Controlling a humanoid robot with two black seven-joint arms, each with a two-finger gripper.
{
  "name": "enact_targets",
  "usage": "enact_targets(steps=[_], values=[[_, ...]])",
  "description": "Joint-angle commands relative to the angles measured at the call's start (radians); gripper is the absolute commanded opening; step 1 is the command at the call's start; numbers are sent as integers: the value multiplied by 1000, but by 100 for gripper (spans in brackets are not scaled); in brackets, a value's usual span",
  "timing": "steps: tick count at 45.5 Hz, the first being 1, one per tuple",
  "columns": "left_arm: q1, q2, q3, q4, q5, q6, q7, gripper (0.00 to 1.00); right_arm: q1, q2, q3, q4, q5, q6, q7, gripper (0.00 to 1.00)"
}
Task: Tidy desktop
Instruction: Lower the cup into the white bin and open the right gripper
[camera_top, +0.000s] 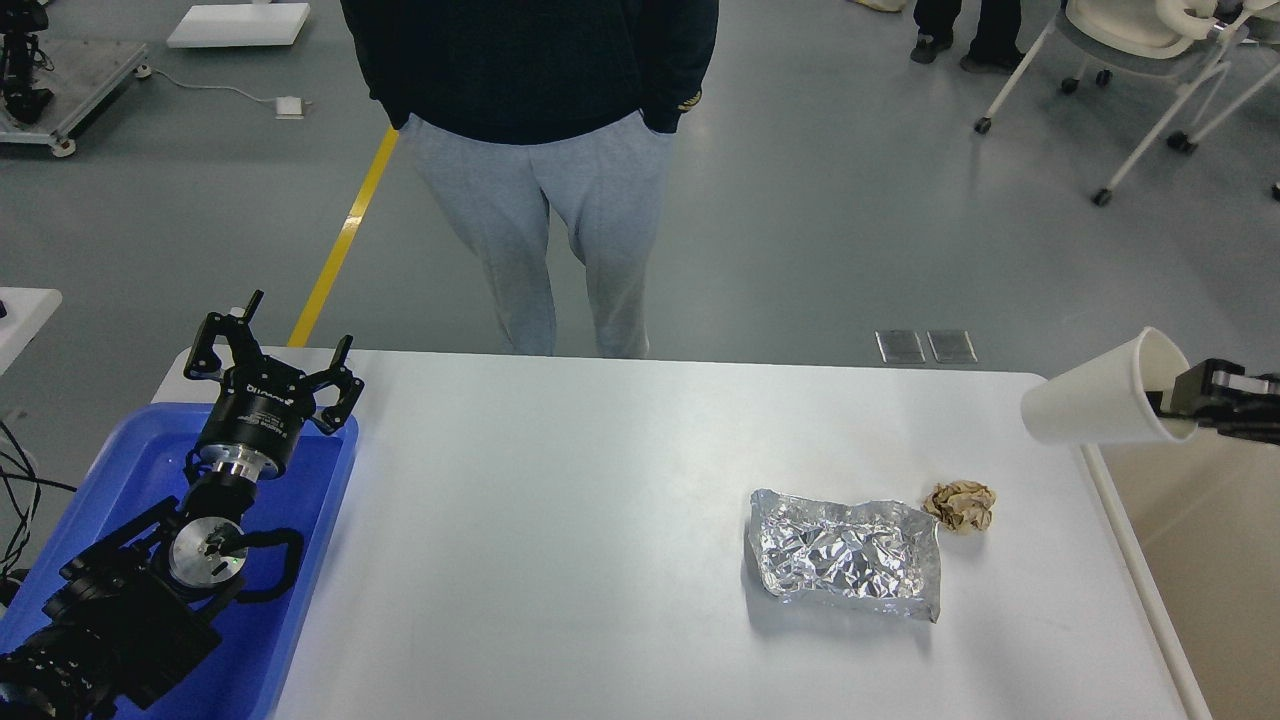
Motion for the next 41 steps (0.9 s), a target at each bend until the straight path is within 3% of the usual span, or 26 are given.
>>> enact_targets(steps=[1, 11, 19, 25, 41], values=[[1, 0, 0, 0, 0, 0, 0, 100, -113, -22, -2, -113, 309, -120, 2, 0], [-1, 0, 0, 0, 0, 0, 0, 100, -250, 0, -5, -234, 618, -207, 21, 0], [1, 0, 0, 0, 0, 0, 0, 100, -363, 40, -5, -320, 770, -250, 100, 0], [1, -1, 0, 0, 0, 0, 0, 100, -463, 104, 4, -407, 860, -252, 134, 0], [1, 0, 0, 0, 0, 0, 0, 100, -641, 371, 22, -734, 1029, -253, 140, 0]])
